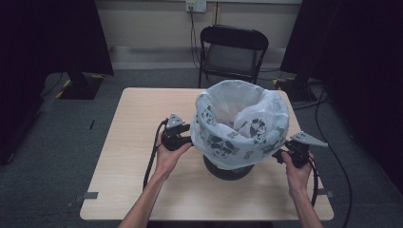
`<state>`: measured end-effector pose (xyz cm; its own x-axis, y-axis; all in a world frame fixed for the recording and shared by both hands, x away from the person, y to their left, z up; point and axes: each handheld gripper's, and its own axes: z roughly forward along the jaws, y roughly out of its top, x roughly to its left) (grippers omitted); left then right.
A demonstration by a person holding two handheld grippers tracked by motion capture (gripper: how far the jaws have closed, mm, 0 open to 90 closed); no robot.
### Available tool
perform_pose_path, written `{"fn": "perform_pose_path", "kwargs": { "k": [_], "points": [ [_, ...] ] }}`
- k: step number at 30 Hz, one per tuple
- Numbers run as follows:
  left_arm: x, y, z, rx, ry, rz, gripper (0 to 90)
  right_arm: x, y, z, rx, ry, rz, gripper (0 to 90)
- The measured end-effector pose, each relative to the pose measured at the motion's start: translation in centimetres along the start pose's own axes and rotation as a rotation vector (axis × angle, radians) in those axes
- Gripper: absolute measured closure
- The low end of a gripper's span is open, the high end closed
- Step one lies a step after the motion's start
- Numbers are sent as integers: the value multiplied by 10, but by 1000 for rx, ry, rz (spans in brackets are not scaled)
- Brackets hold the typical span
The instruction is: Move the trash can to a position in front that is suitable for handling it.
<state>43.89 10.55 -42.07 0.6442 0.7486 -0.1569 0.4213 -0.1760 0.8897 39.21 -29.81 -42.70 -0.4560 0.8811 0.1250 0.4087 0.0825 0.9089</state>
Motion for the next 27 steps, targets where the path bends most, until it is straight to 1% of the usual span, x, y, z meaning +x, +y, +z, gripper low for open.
{"fn": "perform_pose_path", "kwargs": {
  "k": [1,3,5,9,14,17,18,22,24,26,27],
  "points": [
    [0,-1,-2,-2,4,-6,399,2,0,1,-1,6,-1,486],
    [-1,-2,-8,2,14,-3,410,5,-1,1,-1,19,-3,488],
    [-1,-5,-14,4,16,3,422,7,-1,2,7,48,3,511],
    [2,-13,-27,-4,-3,-12,422,13,-1,2,19,97,3,510],
    [9,-24,-42,-22,-39,-50,420,22,-2,3,30,147,-13,509],
    [11,-27,-51,-26,-27,-51,420,29,-2,4,37,176,-27,504],
    [12,-28,-55,-20,-26,-44,420,31,-2,5,37,184,-35,504],
    [14,-35,-68,-20,-39,-62,420,39,-2,7,41,211,-42,495],
    [15,-38,-74,-21,-46,-64,420,42,-2,8,43,224,-42,494],
    [15,-41,-79,-19,-51,-66,420,46,-3,8,52,252,-43,494],
    [16,-44,-85,-21,-61,-71,420,47,-3,9,57,261,-40,494]
  ]
}}
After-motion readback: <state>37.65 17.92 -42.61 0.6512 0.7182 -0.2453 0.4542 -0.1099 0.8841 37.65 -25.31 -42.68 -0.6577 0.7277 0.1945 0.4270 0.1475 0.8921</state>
